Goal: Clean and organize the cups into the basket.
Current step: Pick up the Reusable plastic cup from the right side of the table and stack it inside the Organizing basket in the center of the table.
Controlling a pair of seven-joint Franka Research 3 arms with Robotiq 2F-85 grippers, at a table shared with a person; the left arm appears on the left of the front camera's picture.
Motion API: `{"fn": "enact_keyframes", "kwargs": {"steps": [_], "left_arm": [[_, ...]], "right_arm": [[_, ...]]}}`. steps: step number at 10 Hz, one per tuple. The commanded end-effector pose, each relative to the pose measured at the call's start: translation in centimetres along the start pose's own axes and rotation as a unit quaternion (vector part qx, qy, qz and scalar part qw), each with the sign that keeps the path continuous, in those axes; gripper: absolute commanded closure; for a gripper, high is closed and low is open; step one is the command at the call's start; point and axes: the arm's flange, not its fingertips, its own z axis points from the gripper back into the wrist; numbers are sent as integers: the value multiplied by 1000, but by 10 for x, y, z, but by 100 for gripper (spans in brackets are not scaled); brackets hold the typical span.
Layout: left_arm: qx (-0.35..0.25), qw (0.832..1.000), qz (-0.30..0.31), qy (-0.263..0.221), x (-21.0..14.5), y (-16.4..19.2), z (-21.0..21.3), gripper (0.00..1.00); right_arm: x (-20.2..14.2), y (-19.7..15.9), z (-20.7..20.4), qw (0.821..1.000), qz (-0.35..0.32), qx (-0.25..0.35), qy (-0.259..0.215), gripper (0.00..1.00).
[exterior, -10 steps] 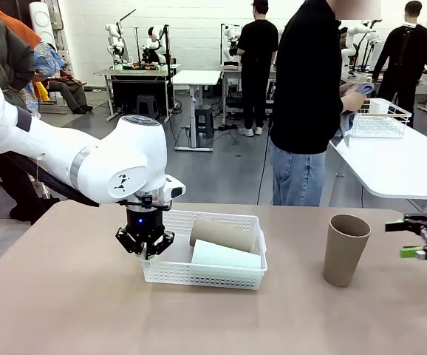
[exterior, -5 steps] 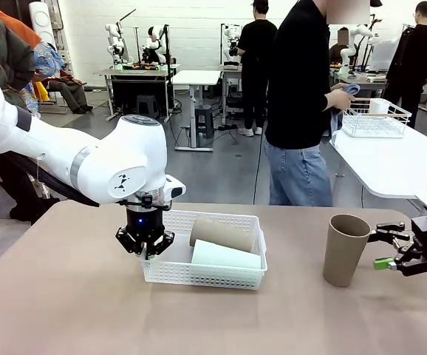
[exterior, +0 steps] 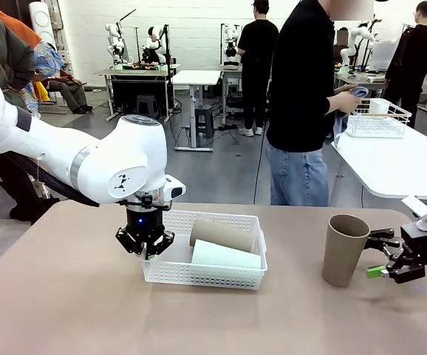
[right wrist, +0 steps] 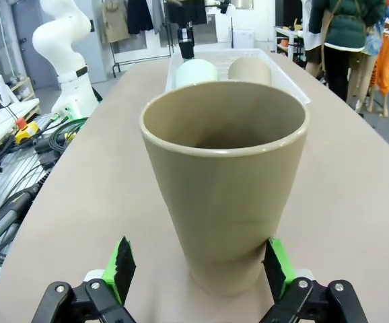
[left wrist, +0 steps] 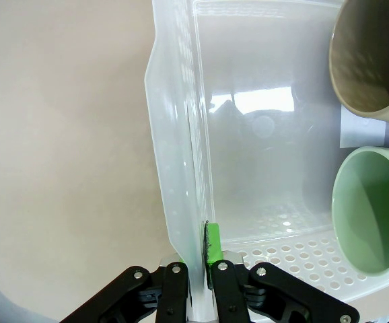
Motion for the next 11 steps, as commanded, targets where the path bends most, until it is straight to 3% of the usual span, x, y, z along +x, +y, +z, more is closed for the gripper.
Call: {"fn": "enact_keyframes", "kwargs": {"steps": [1, 7, 11], "left_arm": [[6, 1000, -6, -6, -1, 0, 1, 100], [6, 1000, -6, -6, -1, 0, 1, 100], [6, 1000, -6, -6, -1, 0, 1, 100]], "right_arm": [[-7, -13, -15, 1000, 4, 18, 18, 0], [-13, -28, -58, 998, -1, 66, 25, 0], [-10, -31, -72, 997, 8, 80, 6, 0]]}}
